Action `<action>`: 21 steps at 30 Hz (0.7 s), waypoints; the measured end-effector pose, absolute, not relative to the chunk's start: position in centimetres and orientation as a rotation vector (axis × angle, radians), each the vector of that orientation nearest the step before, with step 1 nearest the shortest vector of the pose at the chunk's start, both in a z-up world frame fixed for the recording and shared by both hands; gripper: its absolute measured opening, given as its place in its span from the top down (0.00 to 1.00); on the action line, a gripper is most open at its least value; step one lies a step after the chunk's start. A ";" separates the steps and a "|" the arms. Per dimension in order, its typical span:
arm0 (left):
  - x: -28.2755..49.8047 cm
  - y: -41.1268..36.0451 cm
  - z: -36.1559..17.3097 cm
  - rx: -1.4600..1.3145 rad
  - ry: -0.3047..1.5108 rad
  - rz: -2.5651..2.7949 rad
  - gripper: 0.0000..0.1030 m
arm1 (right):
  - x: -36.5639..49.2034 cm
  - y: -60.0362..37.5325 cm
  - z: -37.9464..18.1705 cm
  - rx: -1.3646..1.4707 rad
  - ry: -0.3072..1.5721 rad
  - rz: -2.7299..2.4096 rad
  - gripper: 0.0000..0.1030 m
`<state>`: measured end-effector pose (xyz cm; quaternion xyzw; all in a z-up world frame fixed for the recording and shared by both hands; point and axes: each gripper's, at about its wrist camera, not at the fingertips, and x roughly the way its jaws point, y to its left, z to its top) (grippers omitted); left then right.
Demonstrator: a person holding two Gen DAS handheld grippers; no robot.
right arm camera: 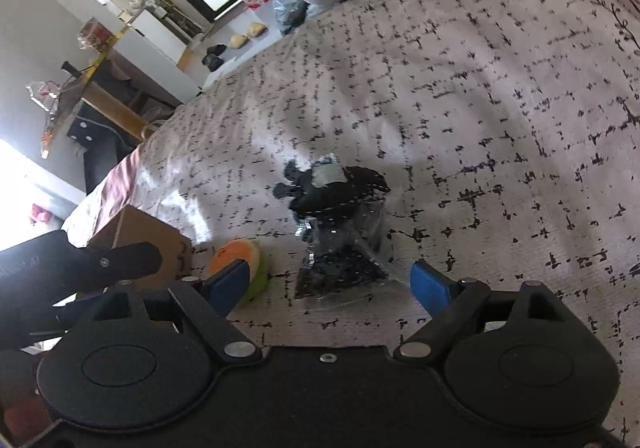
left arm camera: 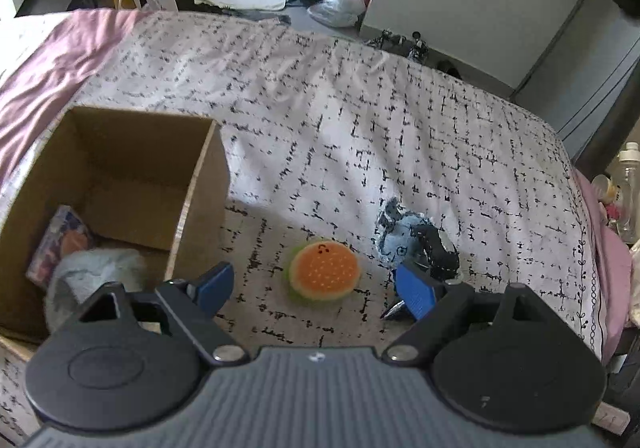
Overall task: Organize soft objects
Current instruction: 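Move both open tools back toward the burger toy and black bag, then close the left tool on the burger toy while the right tool grasps the clear black bag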
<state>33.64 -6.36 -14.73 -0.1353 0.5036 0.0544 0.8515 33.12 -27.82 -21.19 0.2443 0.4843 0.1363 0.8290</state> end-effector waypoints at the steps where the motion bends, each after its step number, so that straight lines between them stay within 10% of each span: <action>1: 33.8 -6.5 -15.1 -0.293 1.066 0.117 0.15 | 33.3 -28.0 -21.5 0.525 1.028 0.282 0.18; 21: 37.3 -7.6 -22.0 -0.313 1.130 0.202 0.18 | 35.3 -28.3 -24.3 0.515 1.046 0.296 0.55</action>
